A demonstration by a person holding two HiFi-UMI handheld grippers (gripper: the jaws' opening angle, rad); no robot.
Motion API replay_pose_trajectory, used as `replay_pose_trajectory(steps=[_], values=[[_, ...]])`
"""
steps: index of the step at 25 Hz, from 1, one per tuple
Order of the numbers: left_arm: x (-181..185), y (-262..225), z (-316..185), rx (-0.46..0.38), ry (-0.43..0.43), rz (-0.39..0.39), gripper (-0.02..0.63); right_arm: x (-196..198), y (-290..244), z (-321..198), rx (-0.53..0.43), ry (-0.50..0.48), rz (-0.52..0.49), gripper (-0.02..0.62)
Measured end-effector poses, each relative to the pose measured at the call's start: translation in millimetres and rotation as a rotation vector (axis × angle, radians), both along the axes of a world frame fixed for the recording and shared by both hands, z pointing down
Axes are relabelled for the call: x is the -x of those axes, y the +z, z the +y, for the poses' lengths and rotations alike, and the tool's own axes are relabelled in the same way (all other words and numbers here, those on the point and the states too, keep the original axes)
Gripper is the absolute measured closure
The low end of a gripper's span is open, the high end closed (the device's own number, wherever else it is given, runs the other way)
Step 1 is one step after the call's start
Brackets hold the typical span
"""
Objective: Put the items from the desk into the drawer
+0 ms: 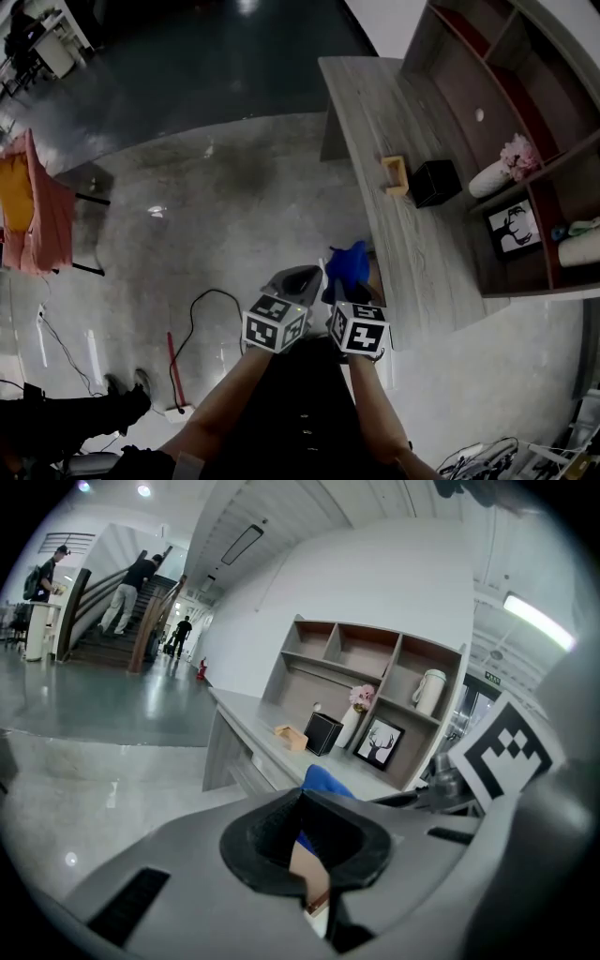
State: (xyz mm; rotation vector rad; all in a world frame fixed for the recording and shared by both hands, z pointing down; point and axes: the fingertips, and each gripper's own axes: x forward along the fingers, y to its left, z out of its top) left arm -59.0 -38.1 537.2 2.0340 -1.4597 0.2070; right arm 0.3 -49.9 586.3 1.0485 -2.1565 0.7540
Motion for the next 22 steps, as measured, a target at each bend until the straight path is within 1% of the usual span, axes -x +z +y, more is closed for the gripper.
replay_pose_trajectory(steps=[3, 6, 10, 14, 19, 22], values=[[3.3, 7.2, 3.7, 0.012, -0.010, -0.002, 0.595, 3.6, 8.4, 6.5, 0.015, -0.017, 0.010, 0.506], [3.7, 18.0, 5.2, 0.024, -0.003, -0.012, 0.595, 3.1, 20.8, 9.5, 0.020, -0.033, 0.033, 0.506], [-2.9, 36.6, 5.5, 0.041, 0.019, -0.020, 0.595, -7.5, 40.6, 12.1, 0.024, -0.053, 0.081, 0.506], [-11.3, 54.2, 1.7, 0.048, 0.035, -0.004, 0.595, -16.3, 58.5, 11.2, 0.046, -0.052, 0.094, 0.505], [-23.4, 75.2, -7.2, 0.046, 0.067, 0.004, 0.595, -20.5, 81.0, 5.5, -0.007, -0.137, 0.179, 0.505], [-27.9, 87.9, -8.6, 0.054, 0.091, 0.003, 0.595, -22.8, 94.4, 5.0, -0.003, -0.155, 0.197, 0.505]])
